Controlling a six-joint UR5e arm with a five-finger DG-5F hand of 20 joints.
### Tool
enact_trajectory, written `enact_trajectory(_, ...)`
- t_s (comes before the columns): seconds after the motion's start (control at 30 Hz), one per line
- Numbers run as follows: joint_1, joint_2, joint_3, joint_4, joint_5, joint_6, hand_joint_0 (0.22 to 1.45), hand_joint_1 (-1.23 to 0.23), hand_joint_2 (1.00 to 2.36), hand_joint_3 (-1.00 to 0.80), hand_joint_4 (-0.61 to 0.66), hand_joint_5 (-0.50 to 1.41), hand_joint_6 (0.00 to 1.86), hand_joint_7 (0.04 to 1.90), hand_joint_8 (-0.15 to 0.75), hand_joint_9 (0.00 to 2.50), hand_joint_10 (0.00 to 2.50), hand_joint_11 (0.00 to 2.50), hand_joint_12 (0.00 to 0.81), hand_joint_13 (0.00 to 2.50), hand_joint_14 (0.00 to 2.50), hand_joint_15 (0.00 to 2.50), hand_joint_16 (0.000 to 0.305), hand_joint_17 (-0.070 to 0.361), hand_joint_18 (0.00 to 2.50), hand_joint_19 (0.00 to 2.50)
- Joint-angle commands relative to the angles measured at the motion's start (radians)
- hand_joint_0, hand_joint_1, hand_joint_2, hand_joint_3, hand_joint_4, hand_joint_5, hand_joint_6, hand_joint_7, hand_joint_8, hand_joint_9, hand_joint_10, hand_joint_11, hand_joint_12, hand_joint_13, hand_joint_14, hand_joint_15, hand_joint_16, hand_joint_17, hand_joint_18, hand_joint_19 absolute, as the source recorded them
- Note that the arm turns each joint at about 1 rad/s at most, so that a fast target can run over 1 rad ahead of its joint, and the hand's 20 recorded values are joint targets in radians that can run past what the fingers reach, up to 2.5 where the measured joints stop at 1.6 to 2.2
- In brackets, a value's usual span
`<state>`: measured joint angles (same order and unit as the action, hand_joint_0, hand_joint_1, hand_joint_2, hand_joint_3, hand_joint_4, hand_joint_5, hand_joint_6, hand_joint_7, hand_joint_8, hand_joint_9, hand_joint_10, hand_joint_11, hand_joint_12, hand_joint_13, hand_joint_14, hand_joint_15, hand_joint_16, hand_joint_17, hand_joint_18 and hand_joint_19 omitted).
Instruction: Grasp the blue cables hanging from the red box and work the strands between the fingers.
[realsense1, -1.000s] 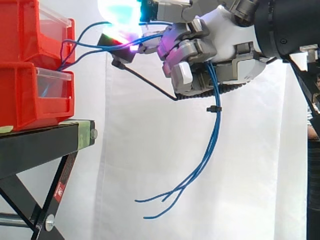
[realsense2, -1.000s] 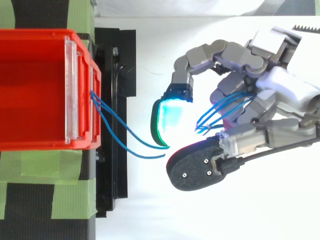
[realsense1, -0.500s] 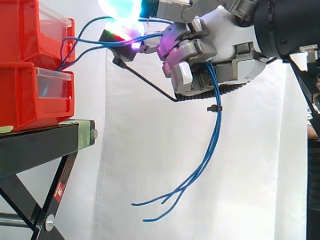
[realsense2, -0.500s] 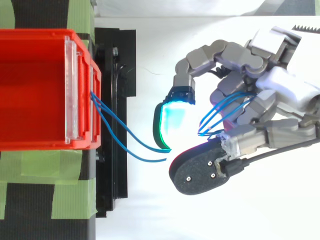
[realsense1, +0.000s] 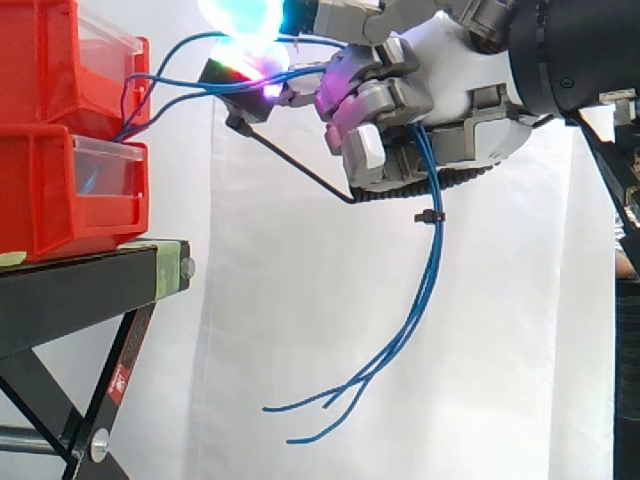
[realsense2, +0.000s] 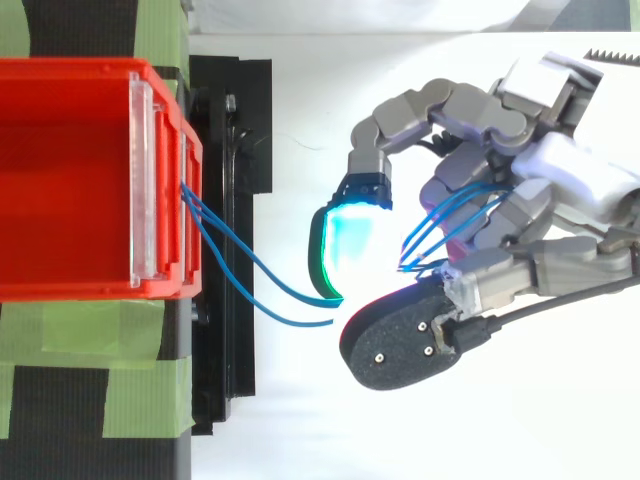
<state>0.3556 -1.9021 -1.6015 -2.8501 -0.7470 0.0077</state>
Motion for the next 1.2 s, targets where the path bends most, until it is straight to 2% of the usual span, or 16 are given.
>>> enact_trajectory(0.0,0.000,0.000,0.000,0.000,0.000,0.000,0.88,-0.60,1.01,-0.77,0.28,0.09,1.25,1.30,0.508,1.75,2.50,2.50,0.556,1.85,2.50,1.78,0.195,0.146,2.30,0.71)
enact_trajectory(0.07,0.000,0.000,0.000,0.000,0.000,0.000,0.88,-0.60,1.01,-0.79,0.29,0.10,1.24,1.28,0.508,1.75,2.50,2.50,0.556,1.85,2.50,1.78,0.195,0.146,2.30,0.71)
enact_trajectory(0.17,0.000,0.000,0.000,0.000,0.000,0.000,0.88,-0.58,1.01,-0.80,0.30,0.18,1.05,1.31,0.508,1.75,2.50,2.50,0.556,1.85,2.50,1.78,0.195,0.146,2.30,0.71)
enact_trajectory(0.2,0.000,0.000,0.000,0.000,0.000,0.000,0.89,-0.57,1.01,-0.81,0.30,0.23,0.93,1.35,0.508,1.75,2.50,2.50,0.556,1.85,2.50,1.78,0.195,0.146,2.30,0.71)
enact_trajectory(0.5,0.000,0.000,0.000,0.000,0.000,0.000,0.90,-0.54,1.01,-0.83,0.30,0.33,0.71,1.43,0.508,1.75,2.50,2.50,0.556,1.85,2.50,1.78,0.195,0.146,2.30,0.71)
enact_trajectory(0.67,0.000,0.000,0.000,0.000,0.000,0.000,0.90,-0.54,1.01,-0.85,0.31,0.34,0.71,1.41,0.508,1.75,2.50,2.50,0.556,1.85,2.50,1.78,0.195,0.146,2.30,0.71)
enact_trajectory(0.73,0.000,0.000,0.000,0.000,0.000,0.000,0.86,-0.54,1.00,-1.00,0.29,0.33,0.57,1.42,0.508,1.75,2.50,2.50,0.556,1.85,2.50,1.78,0.195,0.146,2.30,0.71)
enact_trajectory(0.93,0.000,0.000,0.000,0.000,0.000,0.000,0.71,-0.58,1.00,-1.00,0.29,0.20,0.63,1.33,0.508,1.75,2.50,2.50,0.556,1.85,2.50,1.78,0.195,0.146,2.30,0.71)
enact_trajectory(1.03,0.000,0.001,0.000,0.005,0.000,-0.005,0.69,-0.65,1.00,-1.00,0.27,0.04,0.76,1.23,0.508,1.75,2.50,2.50,0.556,1.85,2.50,1.78,0.195,0.146,2.30,0.71)
enact_trajectory(1.17,0.000,0.000,0.000,0.005,0.000,-0.006,0.73,-0.76,1.00,-1.00,0.26,-0.09,0.78,1.21,0.508,1.75,2.50,2.50,0.556,1.85,2.50,1.78,0.195,0.146,2.30,0.71)
